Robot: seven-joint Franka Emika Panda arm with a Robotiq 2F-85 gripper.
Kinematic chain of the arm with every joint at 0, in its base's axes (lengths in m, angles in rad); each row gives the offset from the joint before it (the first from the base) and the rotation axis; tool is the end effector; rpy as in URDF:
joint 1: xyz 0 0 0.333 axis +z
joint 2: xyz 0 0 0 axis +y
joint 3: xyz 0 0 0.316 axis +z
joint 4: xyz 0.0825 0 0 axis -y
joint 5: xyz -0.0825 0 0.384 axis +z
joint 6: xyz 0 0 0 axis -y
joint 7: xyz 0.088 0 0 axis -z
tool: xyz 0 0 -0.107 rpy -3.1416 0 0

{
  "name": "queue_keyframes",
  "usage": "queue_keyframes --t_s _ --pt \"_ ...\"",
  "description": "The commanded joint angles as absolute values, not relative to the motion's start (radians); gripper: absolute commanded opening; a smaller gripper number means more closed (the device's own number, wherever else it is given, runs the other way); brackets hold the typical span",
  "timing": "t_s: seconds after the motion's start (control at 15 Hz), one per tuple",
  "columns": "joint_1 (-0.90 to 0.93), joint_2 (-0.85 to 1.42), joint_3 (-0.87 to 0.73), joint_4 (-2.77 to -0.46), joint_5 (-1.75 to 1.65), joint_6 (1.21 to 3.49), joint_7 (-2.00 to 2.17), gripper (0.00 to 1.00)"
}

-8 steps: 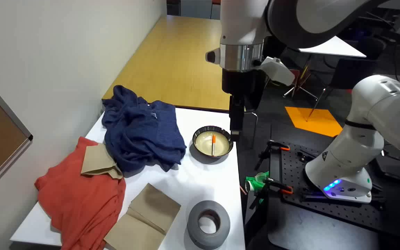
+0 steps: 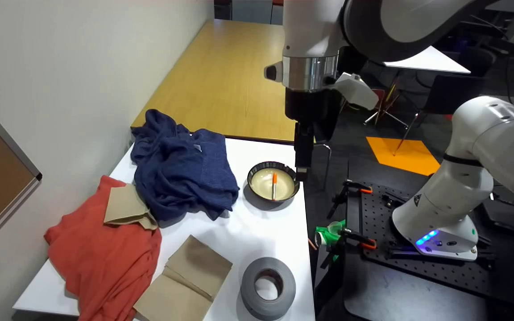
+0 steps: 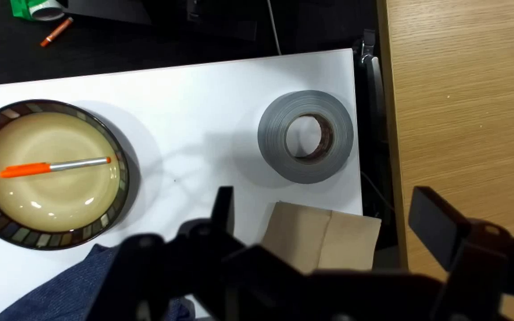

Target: Pick the marker from the plate and put it on the table

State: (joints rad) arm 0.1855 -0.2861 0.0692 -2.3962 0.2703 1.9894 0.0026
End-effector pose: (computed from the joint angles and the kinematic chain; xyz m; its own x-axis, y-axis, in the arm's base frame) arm 0.4192 0.1267 0.4175 0.9819 0.1354 -0.1321 0.1058 -0.9720 -0.2098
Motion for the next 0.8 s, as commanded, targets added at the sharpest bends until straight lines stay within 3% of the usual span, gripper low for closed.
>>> queue_keyframes --t_s 0.0,0.73 --pt "0.143 -0.281 0.093 -2.403 0.244 2.07 0.084 1.0" --pt "-0.014 -0.197 0.091 -2.472 0.033 2.443 0.58 1.0"
